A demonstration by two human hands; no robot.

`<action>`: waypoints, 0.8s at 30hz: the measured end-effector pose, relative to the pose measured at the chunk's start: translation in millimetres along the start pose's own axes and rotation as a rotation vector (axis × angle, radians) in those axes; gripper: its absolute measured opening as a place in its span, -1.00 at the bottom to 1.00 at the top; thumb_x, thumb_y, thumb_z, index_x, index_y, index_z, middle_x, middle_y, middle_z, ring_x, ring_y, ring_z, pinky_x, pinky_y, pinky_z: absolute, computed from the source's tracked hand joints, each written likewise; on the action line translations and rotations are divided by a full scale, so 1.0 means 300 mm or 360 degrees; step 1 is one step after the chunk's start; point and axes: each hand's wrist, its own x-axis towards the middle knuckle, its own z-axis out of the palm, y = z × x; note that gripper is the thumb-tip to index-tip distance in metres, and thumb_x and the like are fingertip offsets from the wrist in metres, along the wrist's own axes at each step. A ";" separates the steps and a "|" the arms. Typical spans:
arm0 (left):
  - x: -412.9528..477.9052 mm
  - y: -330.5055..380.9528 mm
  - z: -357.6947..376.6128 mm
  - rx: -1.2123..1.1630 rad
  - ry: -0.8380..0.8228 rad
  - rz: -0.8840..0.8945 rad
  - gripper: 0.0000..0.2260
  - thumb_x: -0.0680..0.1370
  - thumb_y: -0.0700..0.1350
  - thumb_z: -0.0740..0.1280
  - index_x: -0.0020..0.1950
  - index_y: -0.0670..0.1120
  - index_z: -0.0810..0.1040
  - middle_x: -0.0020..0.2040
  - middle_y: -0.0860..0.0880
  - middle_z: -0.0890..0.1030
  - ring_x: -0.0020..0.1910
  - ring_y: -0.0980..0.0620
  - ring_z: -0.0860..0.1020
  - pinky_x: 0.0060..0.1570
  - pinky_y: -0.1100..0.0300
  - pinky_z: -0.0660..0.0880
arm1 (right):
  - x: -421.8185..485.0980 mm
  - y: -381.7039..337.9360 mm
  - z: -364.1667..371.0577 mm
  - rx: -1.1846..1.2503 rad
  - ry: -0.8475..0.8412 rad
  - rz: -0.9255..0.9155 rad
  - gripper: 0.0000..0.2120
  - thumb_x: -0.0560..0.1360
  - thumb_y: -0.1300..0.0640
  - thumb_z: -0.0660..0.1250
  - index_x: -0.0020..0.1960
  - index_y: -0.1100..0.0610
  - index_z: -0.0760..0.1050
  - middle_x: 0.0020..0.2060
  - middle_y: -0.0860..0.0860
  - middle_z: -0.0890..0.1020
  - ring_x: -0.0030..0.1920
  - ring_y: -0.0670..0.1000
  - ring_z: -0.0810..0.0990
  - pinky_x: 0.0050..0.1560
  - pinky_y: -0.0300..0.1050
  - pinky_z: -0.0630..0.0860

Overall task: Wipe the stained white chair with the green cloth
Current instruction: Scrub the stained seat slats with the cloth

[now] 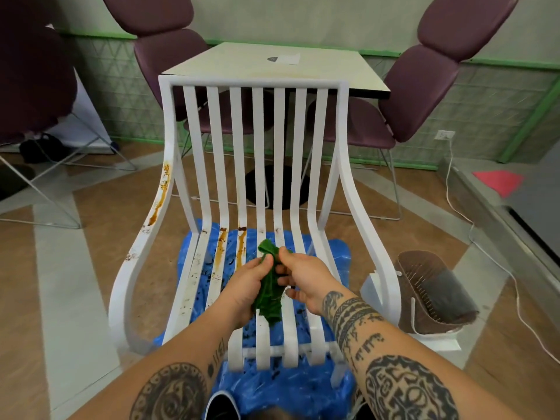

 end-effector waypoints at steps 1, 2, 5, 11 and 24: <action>0.001 -0.001 -0.002 0.0013 0.0020 0.0001 -0.70 0.67 0.05 0.25 0.25 -0.09 0.61 0.06 -0.16 0.73 0.07 -0.16 0.70 0.12 -0.07 0.59 | 0.004 0.002 -0.005 -0.0028 0.0020 -0.0028 -0.68 0.61 -0.16 0.31 0.08 0.07 0.64 -0.16 -0.02 0.63 -0.18 -0.03 0.53 -0.28 -0.16 0.46; 0.002 -0.002 -0.003 0.0010 0.0036 -0.0009 -0.71 0.69 0.05 0.23 0.25 -0.08 0.62 0.05 -0.15 0.74 0.07 -0.16 0.70 0.14 -0.08 0.59 | 0.001 0.003 -0.008 -0.0045 0.0039 -0.0062 -0.67 0.61 -0.17 0.31 0.08 0.08 0.64 -0.17 -0.03 0.61 -0.19 -0.03 0.51 -0.30 -0.17 0.43; 0.002 0.001 0.005 -0.0146 0.0074 -0.0098 -0.66 0.69 0.10 0.19 0.21 -0.09 0.63 0.06 -0.16 0.74 0.11 -0.18 0.68 0.27 -0.17 0.53 | 0.002 0.013 -0.015 -0.0123 0.0126 -0.0250 -0.65 0.57 -0.16 0.37 0.18 0.09 0.53 -0.03 -0.02 0.61 -0.13 -0.06 0.57 -0.24 -0.20 0.45; -0.016 0.021 0.006 -0.0515 -0.0075 -0.0250 -0.58 0.71 0.09 0.11 0.31 -0.15 0.59 0.22 -0.21 0.67 0.28 -0.23 0.59 0.36 -0.18 0.43 | 0.009 0.048 0.012 -0.0204 0.0227 -0.0414 -0.45 0.46 -0.12 0.52 0.30 0.03 0.37 0.10 0.01 0.63 0.04 0.00 0.67 0.01 -0.09 0.63; -0.049 0.068 -0.070 -0.0551 0.0116 -0.0158 -0.64 0.71 0.06 0.15 0.16 -0.14 0.64 0.06 -0.22 0.72 0.14 -0.27 0.63 0.11 -0.16 0.55 | -0.015 0.002 -0.026 0.0570 0.0141 -0.0136 -0.76 0.69 0.26 0.17 0.31 0.07 0.43 0.15 0.16 0.65 0.08 0.19 0.68 -0.12 0.08 0.65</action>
